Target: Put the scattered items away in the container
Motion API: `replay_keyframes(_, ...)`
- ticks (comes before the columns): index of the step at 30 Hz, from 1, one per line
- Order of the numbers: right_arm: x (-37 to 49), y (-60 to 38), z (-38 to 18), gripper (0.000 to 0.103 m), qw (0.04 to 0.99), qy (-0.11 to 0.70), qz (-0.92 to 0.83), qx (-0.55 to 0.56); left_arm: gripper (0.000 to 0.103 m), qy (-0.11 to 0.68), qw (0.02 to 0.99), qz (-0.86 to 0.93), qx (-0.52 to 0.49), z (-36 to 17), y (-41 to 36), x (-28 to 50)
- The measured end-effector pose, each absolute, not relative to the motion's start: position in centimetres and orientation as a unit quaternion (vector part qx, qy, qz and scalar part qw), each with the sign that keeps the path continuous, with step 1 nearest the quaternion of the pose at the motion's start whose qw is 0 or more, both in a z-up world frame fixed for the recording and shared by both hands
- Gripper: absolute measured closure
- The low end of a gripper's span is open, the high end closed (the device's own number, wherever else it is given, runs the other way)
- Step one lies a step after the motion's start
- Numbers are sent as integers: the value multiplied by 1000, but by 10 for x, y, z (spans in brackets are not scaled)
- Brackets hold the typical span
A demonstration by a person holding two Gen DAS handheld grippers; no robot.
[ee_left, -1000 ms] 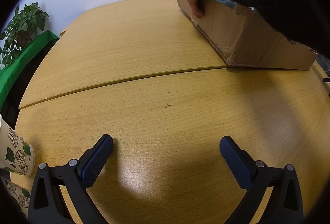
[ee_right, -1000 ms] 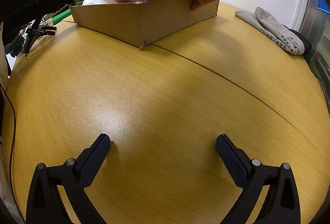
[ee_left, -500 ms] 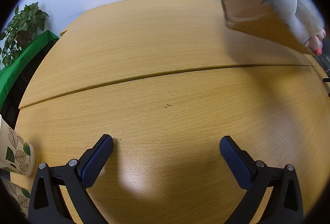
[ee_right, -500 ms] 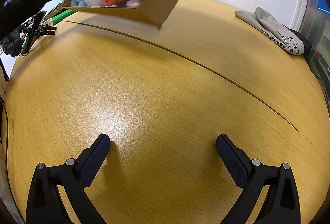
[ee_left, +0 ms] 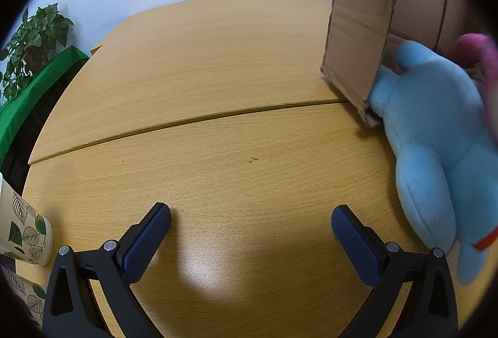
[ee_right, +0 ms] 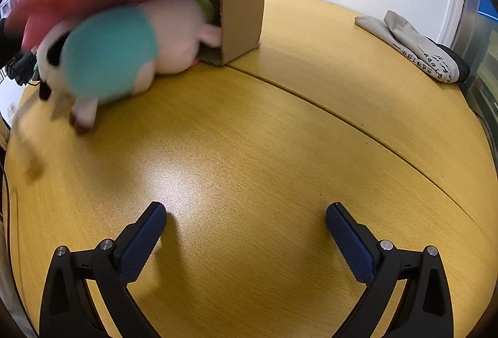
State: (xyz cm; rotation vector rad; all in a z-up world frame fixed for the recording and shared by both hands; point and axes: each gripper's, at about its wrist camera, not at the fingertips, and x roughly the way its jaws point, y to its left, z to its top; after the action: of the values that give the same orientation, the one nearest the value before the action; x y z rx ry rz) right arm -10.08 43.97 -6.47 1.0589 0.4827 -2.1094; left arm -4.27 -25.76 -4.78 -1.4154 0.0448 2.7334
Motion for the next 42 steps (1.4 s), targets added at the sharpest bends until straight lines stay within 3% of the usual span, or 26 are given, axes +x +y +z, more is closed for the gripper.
replay_keyframes(42,-106,442,-65,0,358,187,-818,410,0,10,23,888,-459,-35,-244,-23)
